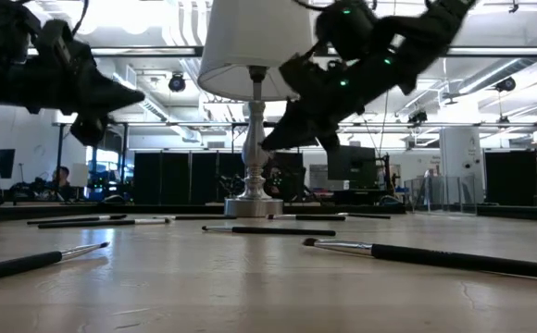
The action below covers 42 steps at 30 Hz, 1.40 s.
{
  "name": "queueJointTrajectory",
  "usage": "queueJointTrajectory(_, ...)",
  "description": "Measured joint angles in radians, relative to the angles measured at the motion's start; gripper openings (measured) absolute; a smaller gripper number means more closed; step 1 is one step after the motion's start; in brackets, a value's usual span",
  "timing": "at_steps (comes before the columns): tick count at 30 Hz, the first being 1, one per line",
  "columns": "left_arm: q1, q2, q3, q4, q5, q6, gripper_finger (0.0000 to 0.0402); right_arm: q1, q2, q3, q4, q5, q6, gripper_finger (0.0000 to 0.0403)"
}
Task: Put items in baskets/containers
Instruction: Put the eyeshadow brush into the transparent organizer
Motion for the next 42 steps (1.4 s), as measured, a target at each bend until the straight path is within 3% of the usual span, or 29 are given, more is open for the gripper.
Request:
queueJointTrajectory(4,-0.03,0.075,0.0,0.13,-0.001,-0.006,0.0,0.029,-0.029,-0.088,0.232,0.0,-0.01,0.0008)
queueJointTrajectory(11,-0.06,0.225,0.0,0.348,-0.018,0.016,0.0,0.056,-0.131,-0.197,0.371,0.044,-0.065,0.0008)
queueJointTrajectory(18,-0.061,0.352,-0.001,0.527,-0.018,0.025,0.0,0.065,-0.272,-0.365,0.579,0.184,-0.108,0.0008)
queueJointTrajectory(25,-0.06,0.439,-0.001,0.602,-0.022,0.02,0.0,0.065,-0.415,-0.478,0.599,0.305,-0.116,0.0008)
queueJointTrajectory(31,-0.068,0.561,0.025,0.605,-0.055,-0.008,0.0,0.065,-0.424,-0.463,0.609,0.28,-0.108,0.0008)
queueJointTrajectory(38,-0.11,0.829,0.211,0.613,-0.078,0.042,0.0002,0.066,-0.3,-0.338,0.617,0.182,-0.104,0.0008)
queueJointTrajectory(42,-0.113,0.916,0.305,0.618,-0.078,0.05,0.0028,0.071,-0.233,-0.275,0.624,0.116,-0.097,0.0008)
